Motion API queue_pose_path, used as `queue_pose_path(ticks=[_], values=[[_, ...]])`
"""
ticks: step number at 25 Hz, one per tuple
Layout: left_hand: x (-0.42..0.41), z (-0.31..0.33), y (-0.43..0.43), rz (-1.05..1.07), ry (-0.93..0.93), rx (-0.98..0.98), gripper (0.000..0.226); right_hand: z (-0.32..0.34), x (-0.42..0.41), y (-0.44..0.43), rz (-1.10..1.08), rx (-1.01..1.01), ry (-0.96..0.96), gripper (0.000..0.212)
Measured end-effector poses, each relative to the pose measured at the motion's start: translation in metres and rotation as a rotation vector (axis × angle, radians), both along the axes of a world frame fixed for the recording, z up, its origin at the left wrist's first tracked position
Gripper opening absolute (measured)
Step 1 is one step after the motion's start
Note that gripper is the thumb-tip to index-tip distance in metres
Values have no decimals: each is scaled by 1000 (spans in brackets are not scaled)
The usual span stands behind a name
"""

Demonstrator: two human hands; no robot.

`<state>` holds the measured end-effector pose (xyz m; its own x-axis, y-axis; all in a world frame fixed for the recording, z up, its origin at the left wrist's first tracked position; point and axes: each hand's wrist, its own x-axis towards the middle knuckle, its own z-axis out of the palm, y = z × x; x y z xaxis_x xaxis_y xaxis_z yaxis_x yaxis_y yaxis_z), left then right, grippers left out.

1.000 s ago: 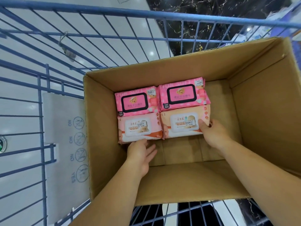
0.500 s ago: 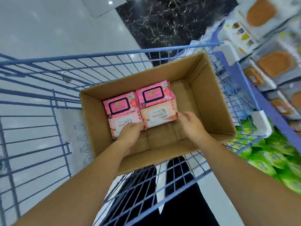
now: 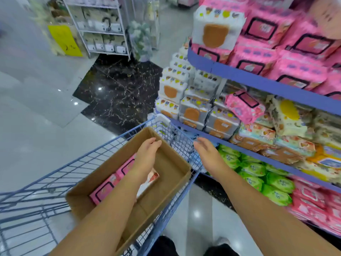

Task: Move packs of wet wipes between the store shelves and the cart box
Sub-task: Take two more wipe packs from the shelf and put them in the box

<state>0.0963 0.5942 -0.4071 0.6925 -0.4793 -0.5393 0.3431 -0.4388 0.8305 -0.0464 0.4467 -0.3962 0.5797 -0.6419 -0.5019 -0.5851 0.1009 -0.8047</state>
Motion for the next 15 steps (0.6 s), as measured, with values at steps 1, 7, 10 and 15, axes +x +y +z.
queue_pose_path(ticks=[1, 7, 10, 15], values=[[-9, 22, -20, -35, -19, -42, 47, 21, -19, -15, -20, -28, -44, 57], [-102, 120, -152, -203, -160, -243, 58, 119, -135, -116, -225, -184, -258, 54], [-162, 174, -220, -277, -248, -331, 45, 161, -190, -169, -315, -235, -365, 56], [-243, 257, -322, -416, -358, -494, 25, 238, -280, -248, -410, -395, -488, 52]])
